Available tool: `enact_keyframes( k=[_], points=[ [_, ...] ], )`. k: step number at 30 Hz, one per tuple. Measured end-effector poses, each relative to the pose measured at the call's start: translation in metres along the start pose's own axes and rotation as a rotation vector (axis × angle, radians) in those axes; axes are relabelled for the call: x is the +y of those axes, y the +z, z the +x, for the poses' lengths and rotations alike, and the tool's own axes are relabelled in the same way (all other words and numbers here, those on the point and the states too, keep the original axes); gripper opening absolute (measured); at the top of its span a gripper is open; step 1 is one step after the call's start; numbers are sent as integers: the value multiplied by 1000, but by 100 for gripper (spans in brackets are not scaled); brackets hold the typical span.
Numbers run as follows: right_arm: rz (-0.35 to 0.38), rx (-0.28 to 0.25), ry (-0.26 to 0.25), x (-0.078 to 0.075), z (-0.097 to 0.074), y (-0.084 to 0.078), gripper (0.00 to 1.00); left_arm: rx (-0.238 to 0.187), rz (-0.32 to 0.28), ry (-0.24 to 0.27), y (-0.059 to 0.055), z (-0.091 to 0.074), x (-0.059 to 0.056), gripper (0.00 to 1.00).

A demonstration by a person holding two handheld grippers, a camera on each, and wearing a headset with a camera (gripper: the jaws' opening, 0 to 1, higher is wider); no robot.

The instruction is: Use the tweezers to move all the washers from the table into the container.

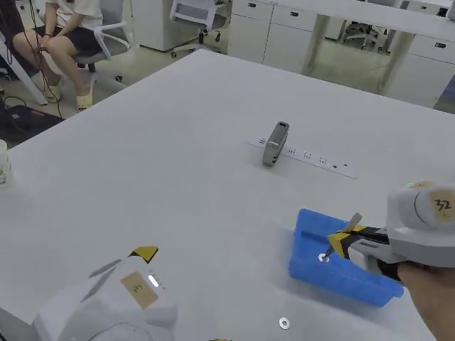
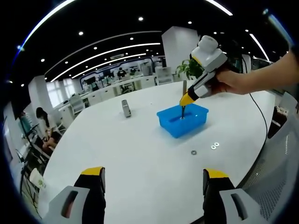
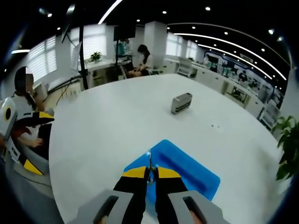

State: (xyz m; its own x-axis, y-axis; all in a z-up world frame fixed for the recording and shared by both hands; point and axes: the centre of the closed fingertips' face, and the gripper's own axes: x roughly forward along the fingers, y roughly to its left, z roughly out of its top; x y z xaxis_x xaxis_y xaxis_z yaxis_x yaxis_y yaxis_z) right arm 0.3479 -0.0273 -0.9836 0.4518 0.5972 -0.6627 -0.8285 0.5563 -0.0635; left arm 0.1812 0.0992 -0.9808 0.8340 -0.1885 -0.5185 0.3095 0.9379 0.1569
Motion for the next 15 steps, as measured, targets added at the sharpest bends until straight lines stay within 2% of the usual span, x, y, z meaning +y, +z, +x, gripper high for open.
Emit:
enact_keyframes(
  k=[11, 15],
  points=[
    [14, 58, 5, -1, 23, -24, 2, 15, 5, 6, -2, 1, 1, 87],
    [26, 67, 7, -3, 26, -28, 2, 19, 7, 3, -3, 1, 0, 87]
  ],
)
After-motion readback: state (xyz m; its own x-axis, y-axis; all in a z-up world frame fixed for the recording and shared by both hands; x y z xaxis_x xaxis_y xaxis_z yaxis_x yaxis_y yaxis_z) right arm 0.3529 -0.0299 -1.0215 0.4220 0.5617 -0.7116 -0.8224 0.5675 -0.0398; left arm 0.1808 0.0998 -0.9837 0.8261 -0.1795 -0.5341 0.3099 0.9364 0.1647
